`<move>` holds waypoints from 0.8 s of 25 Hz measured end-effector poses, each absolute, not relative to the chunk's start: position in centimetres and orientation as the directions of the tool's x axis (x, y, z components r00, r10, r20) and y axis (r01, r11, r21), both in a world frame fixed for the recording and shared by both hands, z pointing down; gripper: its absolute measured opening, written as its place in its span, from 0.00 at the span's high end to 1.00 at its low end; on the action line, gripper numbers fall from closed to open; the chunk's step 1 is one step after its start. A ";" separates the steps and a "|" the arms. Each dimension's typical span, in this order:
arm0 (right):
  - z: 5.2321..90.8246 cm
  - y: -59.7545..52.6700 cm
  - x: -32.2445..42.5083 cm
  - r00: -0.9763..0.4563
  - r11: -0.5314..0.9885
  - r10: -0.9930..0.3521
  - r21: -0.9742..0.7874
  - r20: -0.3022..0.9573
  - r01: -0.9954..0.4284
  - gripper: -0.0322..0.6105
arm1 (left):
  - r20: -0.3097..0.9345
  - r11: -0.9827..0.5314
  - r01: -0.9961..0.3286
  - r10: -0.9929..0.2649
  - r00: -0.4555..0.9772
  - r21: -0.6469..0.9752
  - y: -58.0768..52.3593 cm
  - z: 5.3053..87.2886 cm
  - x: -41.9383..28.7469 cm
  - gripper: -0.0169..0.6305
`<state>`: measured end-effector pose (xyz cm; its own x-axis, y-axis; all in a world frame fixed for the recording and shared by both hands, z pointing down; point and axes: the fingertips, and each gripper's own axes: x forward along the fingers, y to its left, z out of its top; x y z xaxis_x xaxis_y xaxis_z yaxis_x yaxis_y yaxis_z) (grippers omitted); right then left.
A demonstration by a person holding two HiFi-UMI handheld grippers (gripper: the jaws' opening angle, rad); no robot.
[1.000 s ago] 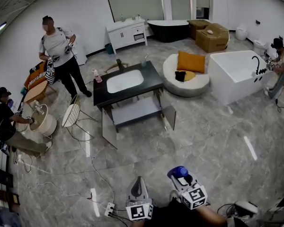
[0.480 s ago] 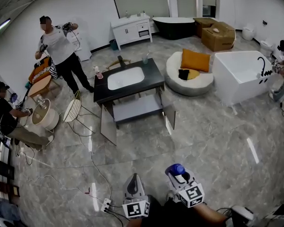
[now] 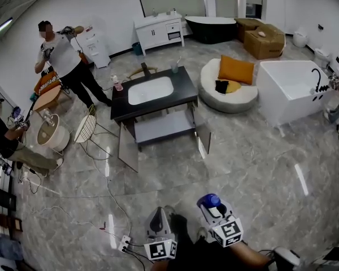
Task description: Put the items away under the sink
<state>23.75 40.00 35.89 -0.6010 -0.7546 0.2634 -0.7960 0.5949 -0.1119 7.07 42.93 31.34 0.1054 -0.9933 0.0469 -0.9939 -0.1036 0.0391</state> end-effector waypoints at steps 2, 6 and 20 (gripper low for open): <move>35.6 38.7 23.7 -0.581 0.577 -0.767 -0.103 0.272 -0.810 0.70 | 0.048 -0.110 -0.993 -0.993 0.112 0.047 41.7 31.6 6.8 0.95; 35.9 36.4 22.8 -0.571 0.568 -0.770 -0.103 0.284 -0.817 0.70 | 0.051 -0.115 -0.992 -0.992 0.118 0.058 39.4 31.9 5.9 0.95; 35.9 24.6 14.7 -0.549 0.555 -0.782 -0.070 0.294 -0.829 0.70 | 0.053 -0.146 -0.985 -0.987 0.151 0.087 26.1 31.5 -3.3 0.95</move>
